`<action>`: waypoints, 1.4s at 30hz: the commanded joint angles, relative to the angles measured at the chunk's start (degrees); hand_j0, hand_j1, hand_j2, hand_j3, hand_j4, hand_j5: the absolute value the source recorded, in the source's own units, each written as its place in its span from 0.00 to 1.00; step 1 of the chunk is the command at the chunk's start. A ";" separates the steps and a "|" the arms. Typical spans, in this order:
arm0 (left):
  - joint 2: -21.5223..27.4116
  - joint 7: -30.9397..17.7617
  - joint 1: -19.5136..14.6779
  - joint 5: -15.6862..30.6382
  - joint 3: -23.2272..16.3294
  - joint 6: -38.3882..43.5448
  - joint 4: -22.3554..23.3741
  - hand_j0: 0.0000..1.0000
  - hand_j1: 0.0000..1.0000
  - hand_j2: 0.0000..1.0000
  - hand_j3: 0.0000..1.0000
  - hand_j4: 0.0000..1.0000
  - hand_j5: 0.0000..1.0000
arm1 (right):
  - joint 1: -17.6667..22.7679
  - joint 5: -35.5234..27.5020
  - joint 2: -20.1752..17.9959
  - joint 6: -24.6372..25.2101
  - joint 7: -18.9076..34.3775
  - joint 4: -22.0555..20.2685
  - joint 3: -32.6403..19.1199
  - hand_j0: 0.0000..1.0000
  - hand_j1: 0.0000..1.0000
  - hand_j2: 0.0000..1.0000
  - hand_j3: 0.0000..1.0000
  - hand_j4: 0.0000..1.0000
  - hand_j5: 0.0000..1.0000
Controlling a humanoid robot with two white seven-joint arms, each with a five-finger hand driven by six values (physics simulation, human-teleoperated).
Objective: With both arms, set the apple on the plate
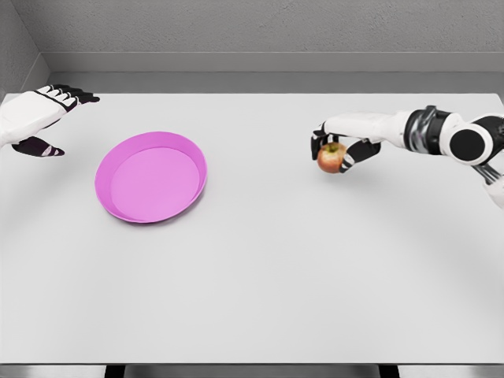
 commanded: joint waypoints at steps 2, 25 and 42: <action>0.07 0.03 0.00 0.43 0.05 0.06 -0.02 1.00 1.00 1.00 1.00 1.00 1.00 | 0.00 -0.13 1.41 -0.09 -0.04 -1.92 0.64 0.44 0.44 0.44 0.44 0.44 0.44; 0.16 0.03 0.00 0.43 0.05 0.06 -0.02 1.00 1.00 1.00 1.00 1.00 1.00 | -0.09 -0.22 5.99 0.00 -0.04 -5.88 1.87 0.66 0.66 0.66 0.66 0.66 0.66; 0.07 0.21 0.09 1.05 1.89 0.06 -0.37 1.00 1.00 1.00 1.00 1.00 1.00 | 10.19 -0.22 -13.61 -6.68 -0.04 -4.91 -25.02 1.00 1.00 1.00 1.00 1.00 1.00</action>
